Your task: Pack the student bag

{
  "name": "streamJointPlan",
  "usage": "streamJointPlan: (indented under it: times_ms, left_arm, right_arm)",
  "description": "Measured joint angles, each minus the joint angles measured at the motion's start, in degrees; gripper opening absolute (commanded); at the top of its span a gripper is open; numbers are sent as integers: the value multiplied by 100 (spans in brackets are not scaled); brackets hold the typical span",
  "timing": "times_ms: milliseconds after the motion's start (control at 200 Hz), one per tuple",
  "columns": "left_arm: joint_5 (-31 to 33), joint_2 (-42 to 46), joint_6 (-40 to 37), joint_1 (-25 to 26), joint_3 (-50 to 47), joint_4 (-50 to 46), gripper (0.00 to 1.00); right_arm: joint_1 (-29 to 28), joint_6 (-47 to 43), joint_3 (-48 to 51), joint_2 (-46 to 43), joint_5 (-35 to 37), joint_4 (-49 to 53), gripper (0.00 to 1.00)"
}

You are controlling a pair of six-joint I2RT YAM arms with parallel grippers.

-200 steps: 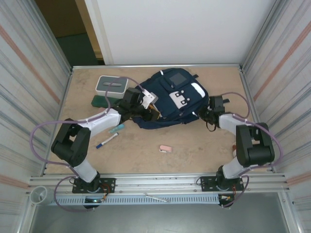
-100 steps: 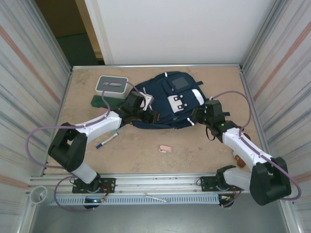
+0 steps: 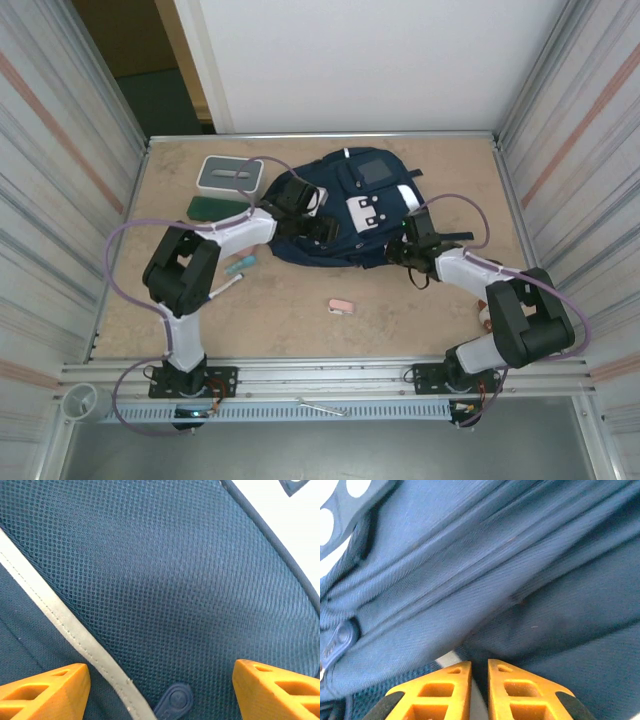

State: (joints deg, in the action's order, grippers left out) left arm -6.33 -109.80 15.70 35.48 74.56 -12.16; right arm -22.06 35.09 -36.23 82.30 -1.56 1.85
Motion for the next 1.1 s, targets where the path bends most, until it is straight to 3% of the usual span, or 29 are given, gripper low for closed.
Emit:
streamJointPlan:
  times_ms: [291, 421, 531, 726, 942, 1097]
  left_arm:
    - [179, -127, -227, -48, 424, 129, 76]
    - [468, 564, -310, 170, -197, 260, 76]
    - [833, 1167, -345, 686, -669, 326, 75]
    - [1095, 1086, -339, 1432, -688, 343, 59]
    - [1215, 203, -404, 1631, -2, 118, 43]
    - [1338, -229, -498, 1668, 505, -72, 39]
  right_arm:
    - [-575, 345, 219, -37, -144, -315, 22]
    - [-398, 232, 205, -238, -498, -269, 32]
    - [46, 181, 205, -393, -903, -315, 38]
    - [540, 271, 284, -323, -1318, -588, 40]
    - [682, 509, 549, -262, -1530, -1084, 40]
    - [682, 566, 721, -297, -1526, -1370, 40]
